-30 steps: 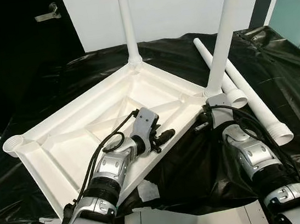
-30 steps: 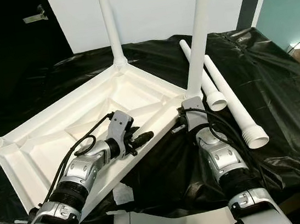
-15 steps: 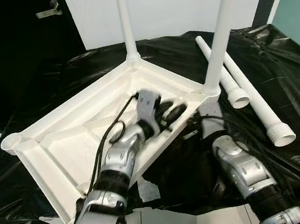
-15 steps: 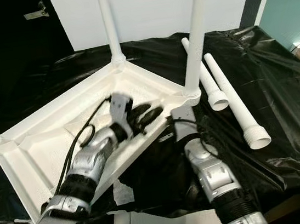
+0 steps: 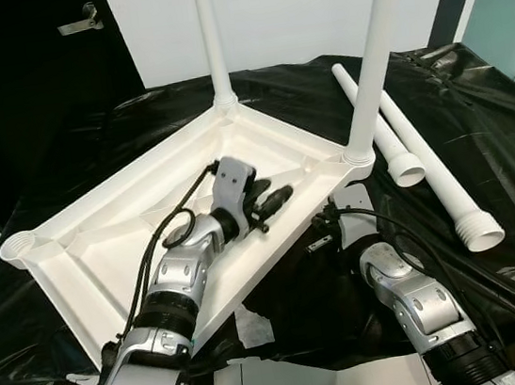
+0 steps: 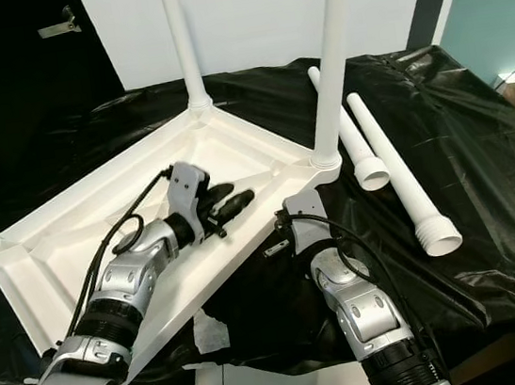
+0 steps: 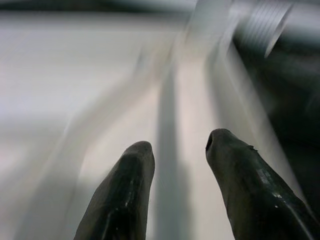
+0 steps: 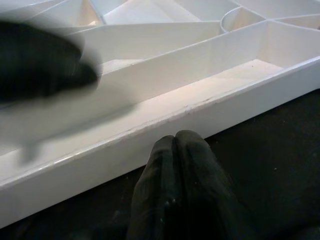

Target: Building children table

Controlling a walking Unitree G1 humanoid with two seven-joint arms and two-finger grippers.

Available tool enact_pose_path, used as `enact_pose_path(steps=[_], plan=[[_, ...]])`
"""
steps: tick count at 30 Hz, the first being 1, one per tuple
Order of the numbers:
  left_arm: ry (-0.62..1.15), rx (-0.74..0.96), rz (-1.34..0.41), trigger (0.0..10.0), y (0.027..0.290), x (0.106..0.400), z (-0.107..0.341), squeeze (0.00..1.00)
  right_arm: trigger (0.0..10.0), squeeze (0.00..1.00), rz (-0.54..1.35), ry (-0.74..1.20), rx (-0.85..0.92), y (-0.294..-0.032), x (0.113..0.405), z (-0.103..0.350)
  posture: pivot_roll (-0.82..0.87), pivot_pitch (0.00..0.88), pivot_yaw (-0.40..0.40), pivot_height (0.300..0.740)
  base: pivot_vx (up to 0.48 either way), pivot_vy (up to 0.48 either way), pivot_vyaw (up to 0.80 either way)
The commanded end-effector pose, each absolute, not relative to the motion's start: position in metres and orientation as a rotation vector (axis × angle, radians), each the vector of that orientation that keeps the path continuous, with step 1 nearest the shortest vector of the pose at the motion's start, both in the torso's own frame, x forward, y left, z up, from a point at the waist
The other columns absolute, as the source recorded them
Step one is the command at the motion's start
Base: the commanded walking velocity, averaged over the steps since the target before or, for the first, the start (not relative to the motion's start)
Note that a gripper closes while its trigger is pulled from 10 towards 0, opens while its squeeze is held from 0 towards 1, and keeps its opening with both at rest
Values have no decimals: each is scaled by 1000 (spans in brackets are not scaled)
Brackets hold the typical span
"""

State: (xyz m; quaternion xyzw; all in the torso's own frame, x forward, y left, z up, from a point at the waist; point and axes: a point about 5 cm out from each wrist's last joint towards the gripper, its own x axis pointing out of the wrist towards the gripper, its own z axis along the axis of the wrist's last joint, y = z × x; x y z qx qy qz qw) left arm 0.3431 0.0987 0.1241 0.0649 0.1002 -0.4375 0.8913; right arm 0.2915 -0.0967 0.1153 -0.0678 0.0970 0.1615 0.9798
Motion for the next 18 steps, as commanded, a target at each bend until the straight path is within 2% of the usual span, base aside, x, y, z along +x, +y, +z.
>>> enact_pose_path(steps=[1,4,5,8,15,16,17,18], plan=[[304,132,-1123,10000,100,330,112,0,10000,0,334,203,-140,-96,290,115,-57,0,26,740,0,0,0],[337,163,-1154,10000,100,325,106,0,10000,0,333,203,-144,-97,291,116,-57,0,26,740,0,0,0],[394,204,-1082,10000,98,329,96,0,10000,0,331,190,-153,-98,293,118,-55,0,24,740,0,0,0],[429,228,-1041,10000,96,331,90,0,10000,0,329,185,-158,-98,294,120,-59,0,24,740,0,0,0],[468,239,-1069,10000,86,326,83,0,10000,0,316,186,-162,-101,296,121,-65,0,25,740,0,0,0],[466,229,-1090,8588,80,323,83,0,10000,0,308,189,-165,-103,297,121,-65,0,25,740,0,0,0],[466,229,-1090,8588,80,323,83,0,10000,0,308,189,-165,-103,297,121,-65,0,25,740,0,0,0],[458,204,-1110,4471,74,321,84,0,10000,0,305,195,-179,-105,299,121,-65,0,25,740,0,0,0]])
